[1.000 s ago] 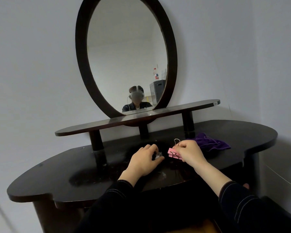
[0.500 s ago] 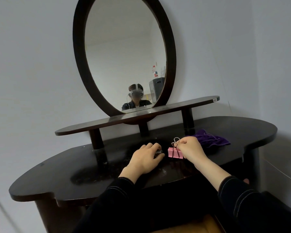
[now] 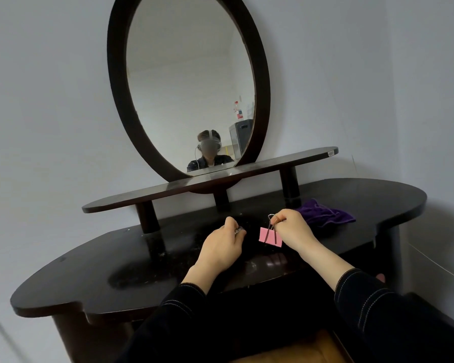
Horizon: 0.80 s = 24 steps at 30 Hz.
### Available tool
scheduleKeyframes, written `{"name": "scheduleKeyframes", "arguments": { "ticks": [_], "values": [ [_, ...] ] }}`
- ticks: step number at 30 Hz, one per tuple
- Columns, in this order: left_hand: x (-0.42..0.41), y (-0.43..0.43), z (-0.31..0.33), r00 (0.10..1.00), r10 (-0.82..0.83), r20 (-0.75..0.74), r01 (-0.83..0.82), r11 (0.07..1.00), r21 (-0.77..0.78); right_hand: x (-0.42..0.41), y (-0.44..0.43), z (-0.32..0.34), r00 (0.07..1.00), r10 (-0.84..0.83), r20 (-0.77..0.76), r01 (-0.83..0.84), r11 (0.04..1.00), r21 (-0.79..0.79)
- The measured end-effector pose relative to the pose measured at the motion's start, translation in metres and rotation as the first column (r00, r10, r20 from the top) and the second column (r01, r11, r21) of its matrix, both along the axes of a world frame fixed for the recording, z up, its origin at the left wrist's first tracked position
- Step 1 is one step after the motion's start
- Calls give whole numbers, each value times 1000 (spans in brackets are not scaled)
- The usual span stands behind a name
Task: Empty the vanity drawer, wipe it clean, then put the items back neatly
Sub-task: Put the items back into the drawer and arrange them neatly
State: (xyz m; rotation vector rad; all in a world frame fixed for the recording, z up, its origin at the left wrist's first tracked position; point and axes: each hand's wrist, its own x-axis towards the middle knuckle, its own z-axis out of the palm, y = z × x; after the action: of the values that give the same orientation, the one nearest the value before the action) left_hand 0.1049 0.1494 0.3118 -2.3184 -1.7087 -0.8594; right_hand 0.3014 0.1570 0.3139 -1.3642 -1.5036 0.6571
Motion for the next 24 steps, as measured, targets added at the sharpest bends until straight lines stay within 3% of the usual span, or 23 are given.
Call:
{"name": "scheduleKeyframes", "arguments": {
  "ticks": [5, 9, 11, 13, 15, 17, 19, 21, 24],
  "values": [
    [0, -5, 1, 997, -14, 73, 15, 1000, -18, 1, -12, 14, 937, 194, -292, -224, 972, -72],
    [3, -15, 2, 936, -78, 342, 98, 994, -41, 3, -25, 21, 947, 183, -265, -240, 950, -201],
    [6, -25, 4, 869, -117, 480, 149, 988, -29, 3, -28, 17, 948, 220, -230, -261, 952, -162],
    [7, -36, 8, 729, -128, 673, 211, 977, -43, 4, -34, 13, 938, 289, -192, -312, 945, -101],
    [6, -53, 12, 466, -88, 881, 316, 946, -73, 3, -39, 9, 935, 331, -130, -338, 940, -36],
    [7, -76, 15, 204, -37, 978, 457, 887, -62, 2, -42, 7, 943, 322, -81, -324, 946, -10],
    [8, -104, 13, 12, -21, 1000, 567, 824, 11, 1, -52, 5, 945, 320, -71, -320, 947, 4],
    [10, -134, 5, -105, -11, 994, 664, 744, 78, 0, -71, 3, 936, 347, -57, -344, 938, 49],
    [7, -178, -28, -203, 115, 972, 769, 633, 86, -2, -111, -6, 922, 386, -26, -373, 905, 202]
  ]
}}
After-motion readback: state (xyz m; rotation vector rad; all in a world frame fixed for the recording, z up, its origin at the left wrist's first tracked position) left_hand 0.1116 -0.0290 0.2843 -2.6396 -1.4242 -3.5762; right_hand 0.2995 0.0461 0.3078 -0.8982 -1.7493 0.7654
